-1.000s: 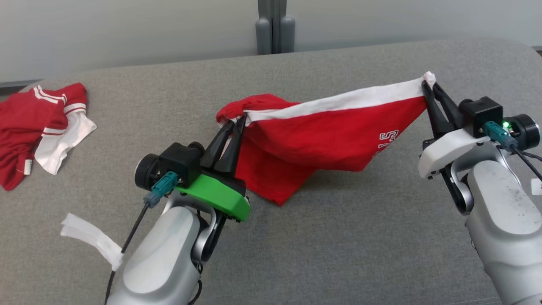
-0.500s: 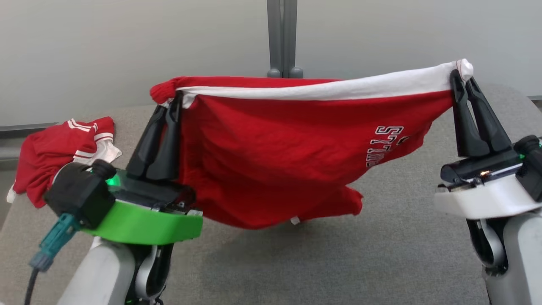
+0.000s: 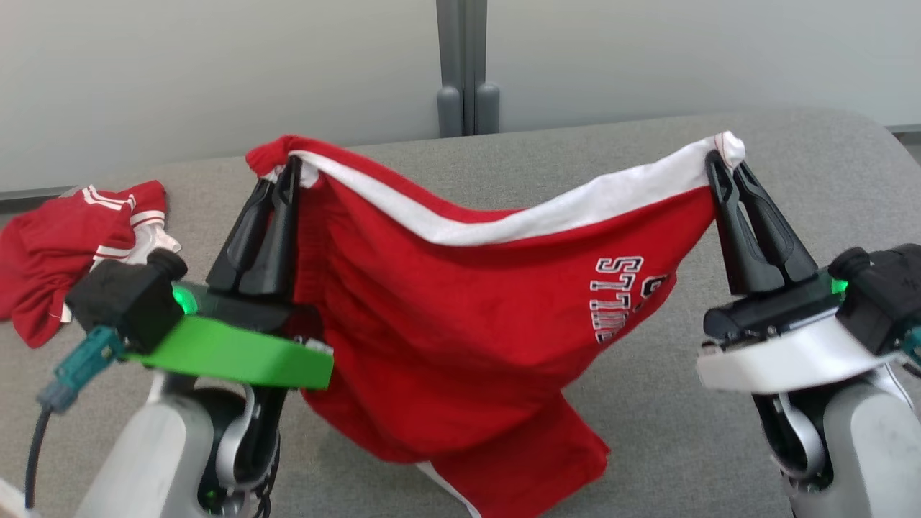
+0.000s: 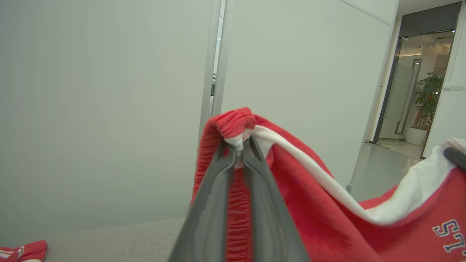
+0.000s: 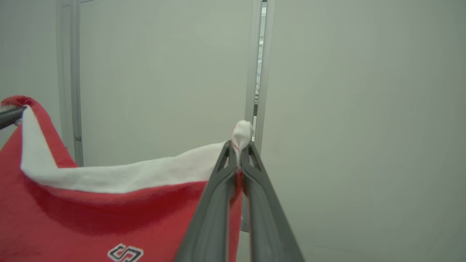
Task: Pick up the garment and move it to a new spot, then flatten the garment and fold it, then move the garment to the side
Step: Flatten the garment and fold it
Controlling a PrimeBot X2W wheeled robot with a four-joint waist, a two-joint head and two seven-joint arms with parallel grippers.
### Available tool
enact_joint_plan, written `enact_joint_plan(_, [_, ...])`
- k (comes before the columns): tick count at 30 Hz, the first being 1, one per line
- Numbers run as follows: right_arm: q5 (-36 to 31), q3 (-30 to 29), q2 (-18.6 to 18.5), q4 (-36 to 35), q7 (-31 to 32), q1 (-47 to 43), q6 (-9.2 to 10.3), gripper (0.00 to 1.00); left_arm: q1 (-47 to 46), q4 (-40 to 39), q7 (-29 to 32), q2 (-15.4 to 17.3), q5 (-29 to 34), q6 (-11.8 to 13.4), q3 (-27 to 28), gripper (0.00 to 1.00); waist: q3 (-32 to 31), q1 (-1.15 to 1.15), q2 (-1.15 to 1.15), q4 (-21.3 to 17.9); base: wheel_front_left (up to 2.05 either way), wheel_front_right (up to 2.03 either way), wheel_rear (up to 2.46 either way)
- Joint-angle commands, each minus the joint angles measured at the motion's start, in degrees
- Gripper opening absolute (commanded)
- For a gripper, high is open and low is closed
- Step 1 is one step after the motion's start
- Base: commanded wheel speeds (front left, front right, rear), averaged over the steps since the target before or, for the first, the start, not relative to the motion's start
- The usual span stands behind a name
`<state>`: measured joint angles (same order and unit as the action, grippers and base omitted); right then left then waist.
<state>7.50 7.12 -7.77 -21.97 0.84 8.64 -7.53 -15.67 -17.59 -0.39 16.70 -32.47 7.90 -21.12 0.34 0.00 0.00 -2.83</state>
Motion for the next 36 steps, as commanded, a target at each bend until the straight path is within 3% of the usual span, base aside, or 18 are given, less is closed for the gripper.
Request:
enact_joint_plan(1, [0.93, -0.49, 0.31, 2.85, -0.73, 3.13, 0.08, 0.0, -3.65, 2.42, 0.2, -0.5, -1.12, -0.96, 0.3, 0.0, 4.17, 0.0, 0.0, -0.62, 0.0, 0.0, 0.0])
enact_joint_plan(7, [0.58, -3.73, 1.35, 22.7, -5.14, 22.6, 0.08, 0.0, -22.78, 19.3, 1.5, -2.99, -2.24, -6.37, 0.08, 0.0, 11.98, 0.0, 0.0, -1.47, 0.0, 0.0, 0.0])
enact_joint_plan(12, [-4.15, -6.47, 2.57, 40.01, -12.66, 43.29, 0.09, 0.0, -42.5, 34.07, -3.31, -5.68, -0.36, -9.1, 1.85, 0.0, 17.74, 0.0, 0.0, -2.55, 0.0, 0.0, 0.0])
enact_joint_plan(17, [-8.59, -8.86, 4.18, 47.28, -15.85, 53.0, 0.09, 0.0, -52.41, 43.86, -9.71, -7.74, 0.08, -10.71, 3.1, 0.0, 21.45, 0.0, 0.0, -3.0, 0.0, 0.0, 0.0])
enact_joint_plan(23, [-8.02, -6.77, 4.8, 44.1, -16.03, 46.95, 0.09, 0.0, -48.4, 52.64, -13.44, -8.96, -0.98, -12.63, 2.88, 0.0, 24.81, 0.0, 0.0, -2.6, 0.0, 0.0, 0.0])
enact_joint_plan(27, [-4.45, -5.14, 4.79, 41.21, -16.04, 39.45, 0.09, 0.0, -42.91, 53.52, -14.74, -9.46, 0.42, -13.54, 2.67, 0.0, 25.95, 0.0, 0.0, -2.03, 0.0, 0.0, 0.0])
enact_joint_plan(36, [1.74, -7.33, 4.73, 31.46, -16.06, 23.62, 0.1, 0.0, -23.96, 40.04, -14.83, -11.41, 3.95, -14.47, 8.81, 0.0, 23.31, 0.0, 0.0, -0.71, 0.0, 0.0, 0.0])
